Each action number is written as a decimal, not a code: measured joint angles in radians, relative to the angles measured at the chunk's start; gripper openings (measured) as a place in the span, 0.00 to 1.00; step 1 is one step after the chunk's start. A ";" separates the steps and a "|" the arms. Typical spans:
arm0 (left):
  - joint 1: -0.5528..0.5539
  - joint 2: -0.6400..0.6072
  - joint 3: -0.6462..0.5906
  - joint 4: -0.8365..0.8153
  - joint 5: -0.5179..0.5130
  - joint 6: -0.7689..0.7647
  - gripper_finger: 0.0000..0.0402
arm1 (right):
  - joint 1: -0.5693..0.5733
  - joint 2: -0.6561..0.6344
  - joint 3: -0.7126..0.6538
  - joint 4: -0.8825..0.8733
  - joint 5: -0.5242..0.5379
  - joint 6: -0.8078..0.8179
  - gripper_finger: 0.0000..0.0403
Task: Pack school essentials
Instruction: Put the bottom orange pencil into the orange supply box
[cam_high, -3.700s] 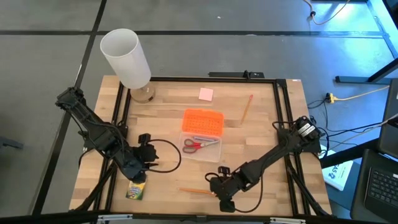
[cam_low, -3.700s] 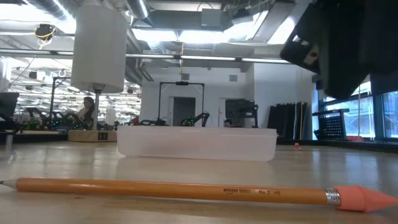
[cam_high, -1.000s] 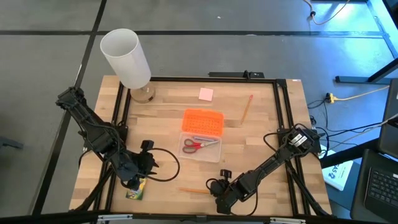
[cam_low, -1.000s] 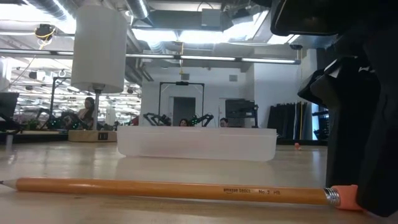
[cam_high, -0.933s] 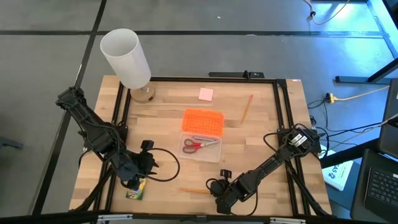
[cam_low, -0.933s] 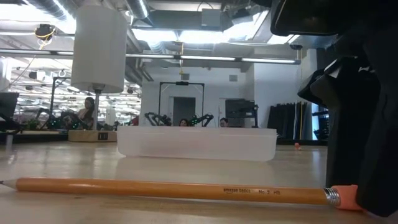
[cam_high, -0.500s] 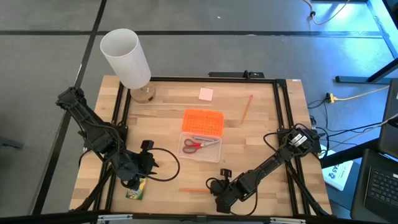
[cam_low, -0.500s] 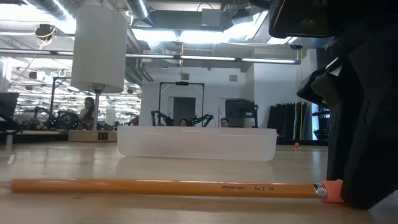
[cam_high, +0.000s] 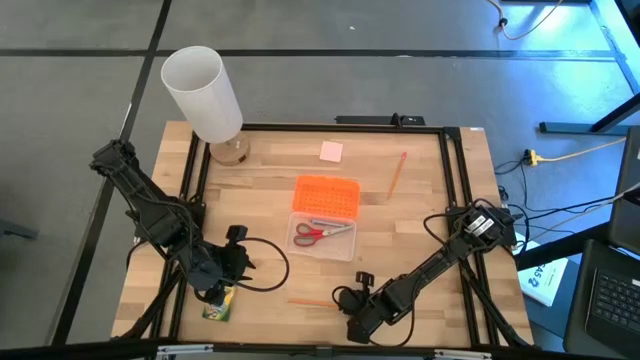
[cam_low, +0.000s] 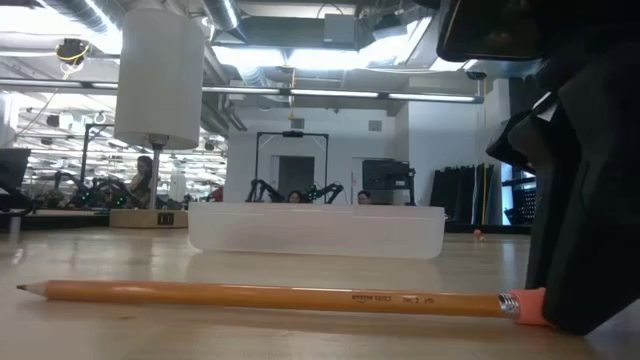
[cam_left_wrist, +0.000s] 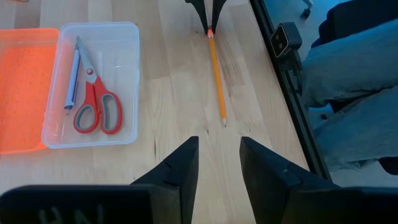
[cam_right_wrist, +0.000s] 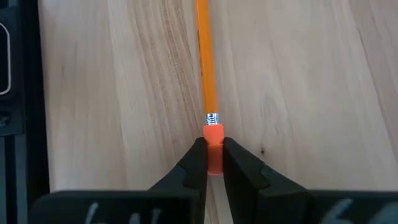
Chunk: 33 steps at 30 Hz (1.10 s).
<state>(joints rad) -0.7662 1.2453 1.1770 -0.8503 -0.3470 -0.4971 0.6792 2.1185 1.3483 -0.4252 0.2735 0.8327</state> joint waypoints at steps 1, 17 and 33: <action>0.000 0.000 0.000 0.000 0.000 0.000 0.27 | 0.000 0.000 0.003 0.001 -0.001 0.000 0.10; 0.000 0.000 0.000 0.002 0.000 -0.001 0.27 | -0.021 0.013 0.175 -0.208 0.026 -0.095 0.10; 0.000 0.000 0.000 0.003 0.001 0.000 0.27 | -0.066 -0.096 0.179 -0.211 0.055 -0.139 0.10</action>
<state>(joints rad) -0.7666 1.2453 1.1770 -0.8471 -0.3462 -0.4973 0.6129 2.0221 1.5269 -0.6364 0.3282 0.6941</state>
